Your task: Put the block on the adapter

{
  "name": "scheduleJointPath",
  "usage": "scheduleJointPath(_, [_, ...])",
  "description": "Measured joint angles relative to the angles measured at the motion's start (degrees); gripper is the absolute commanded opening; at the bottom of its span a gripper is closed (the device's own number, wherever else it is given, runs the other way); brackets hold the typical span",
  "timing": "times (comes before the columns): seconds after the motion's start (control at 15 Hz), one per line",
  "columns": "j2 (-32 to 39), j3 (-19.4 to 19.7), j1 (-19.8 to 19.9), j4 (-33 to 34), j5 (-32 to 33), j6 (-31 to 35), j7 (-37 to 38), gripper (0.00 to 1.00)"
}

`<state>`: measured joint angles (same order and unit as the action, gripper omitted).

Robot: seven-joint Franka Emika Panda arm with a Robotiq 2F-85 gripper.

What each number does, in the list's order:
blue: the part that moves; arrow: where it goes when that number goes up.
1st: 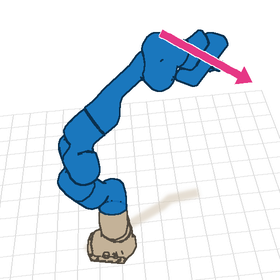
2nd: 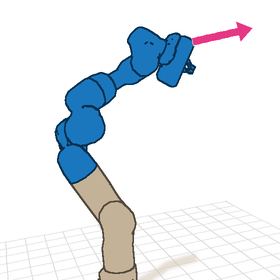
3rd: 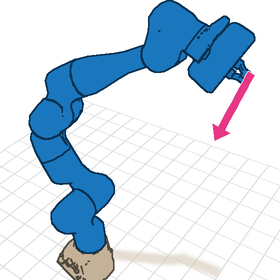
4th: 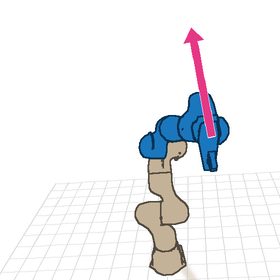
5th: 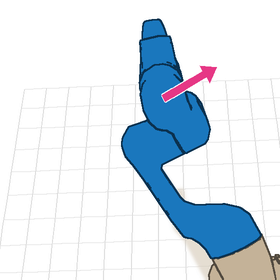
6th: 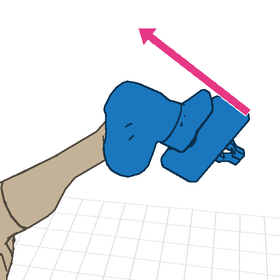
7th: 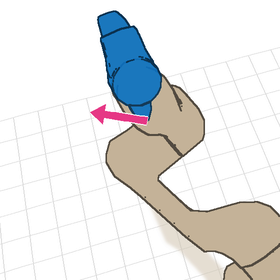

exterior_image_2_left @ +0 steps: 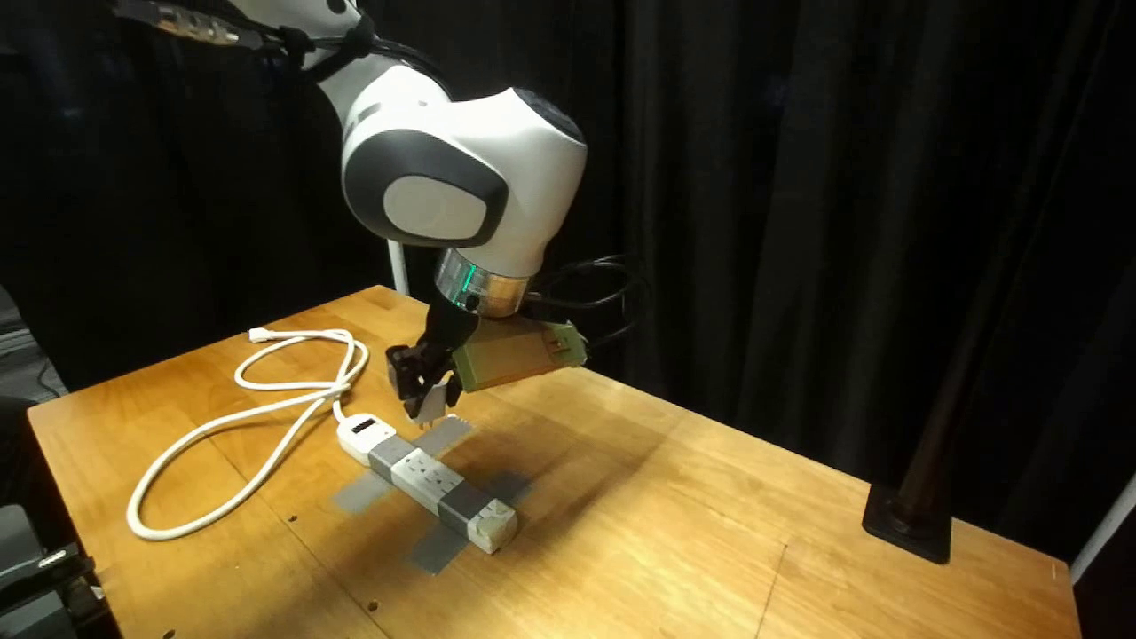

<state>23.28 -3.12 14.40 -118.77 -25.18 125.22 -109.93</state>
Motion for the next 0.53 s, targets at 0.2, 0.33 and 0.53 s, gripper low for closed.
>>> scheduleJointPath(0.2, [2.5,0.1,0.0,0.1,-1.0,3.5,0.0,0.23])
scheduleJointPath(0.33, [3.9,0.0,0.0,-0.2,-1.2,6.1,0.1,0.23])
scheduleJointPath(0.53, [4.8,-0.2,0.3,-0.3,-1.9,7.2,0.1,0.23])
